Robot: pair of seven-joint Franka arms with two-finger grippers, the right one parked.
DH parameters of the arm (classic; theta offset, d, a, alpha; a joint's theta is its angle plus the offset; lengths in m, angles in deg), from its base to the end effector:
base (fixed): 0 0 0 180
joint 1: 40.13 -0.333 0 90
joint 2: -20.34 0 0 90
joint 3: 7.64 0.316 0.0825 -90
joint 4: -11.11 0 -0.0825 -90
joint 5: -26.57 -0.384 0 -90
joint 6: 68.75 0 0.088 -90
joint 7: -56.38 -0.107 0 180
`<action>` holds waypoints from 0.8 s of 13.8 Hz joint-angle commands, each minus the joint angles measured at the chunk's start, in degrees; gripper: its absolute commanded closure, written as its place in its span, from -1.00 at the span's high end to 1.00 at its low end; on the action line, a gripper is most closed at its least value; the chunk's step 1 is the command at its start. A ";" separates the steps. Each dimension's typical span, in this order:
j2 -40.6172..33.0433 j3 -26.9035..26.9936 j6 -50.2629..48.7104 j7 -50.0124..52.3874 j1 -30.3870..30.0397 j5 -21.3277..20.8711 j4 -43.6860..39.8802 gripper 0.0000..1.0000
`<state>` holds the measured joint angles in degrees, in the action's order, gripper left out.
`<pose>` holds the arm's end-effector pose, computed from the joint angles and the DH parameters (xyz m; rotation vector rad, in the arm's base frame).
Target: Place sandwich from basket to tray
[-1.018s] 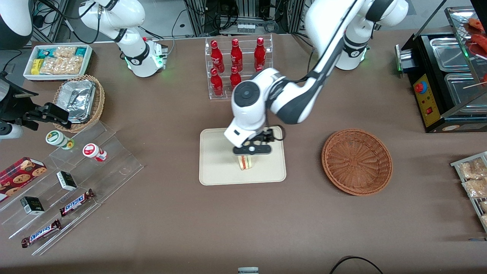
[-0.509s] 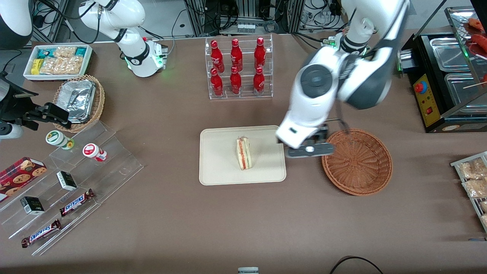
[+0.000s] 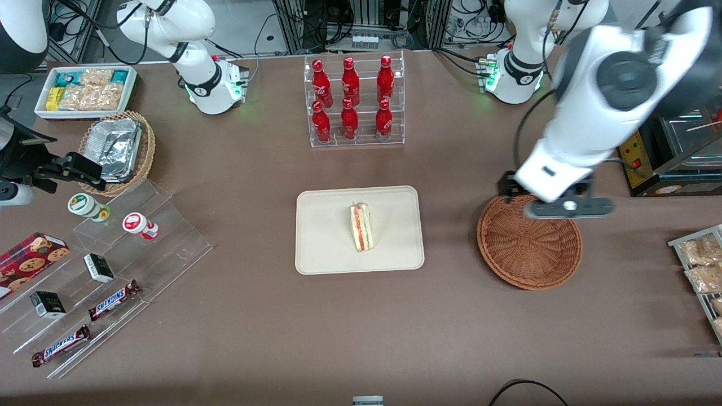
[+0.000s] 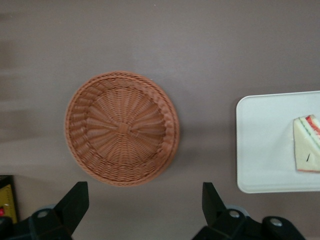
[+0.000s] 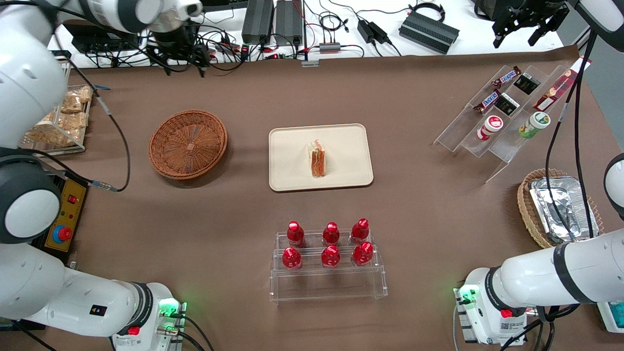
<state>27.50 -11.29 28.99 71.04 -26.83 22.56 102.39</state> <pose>0.5763 -0.1666 0.5538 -3.0784 0.0760 -0.0080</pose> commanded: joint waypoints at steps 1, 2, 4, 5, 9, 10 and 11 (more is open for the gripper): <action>-3.37 -0.66 -1.94 -8.40 -5.72 2.17 1.71 1.00; -4.34 -0.66 -2.38 -10.34 -7.57 2.34 1.71 1.00; -6.09 -0.66 -3.69 -11.06 -9.77 2.78 1.79 1.00; -6.97 -0.66 -4.57 -12.63 -10.65 2.78 1.88 1.00; -8.56 -0.13 -6.78 -15.90 -12.25 2.78 1.62 1.00; -8.56 0.48 -6.69 -15.98 -12.25 2.78 1.53 1.00; -8.56 1.01 -6.77 -16.68 -12.25 2.78 1.36 1.00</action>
<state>20.37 -10.79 22.60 56.42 -38.34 24.52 102.49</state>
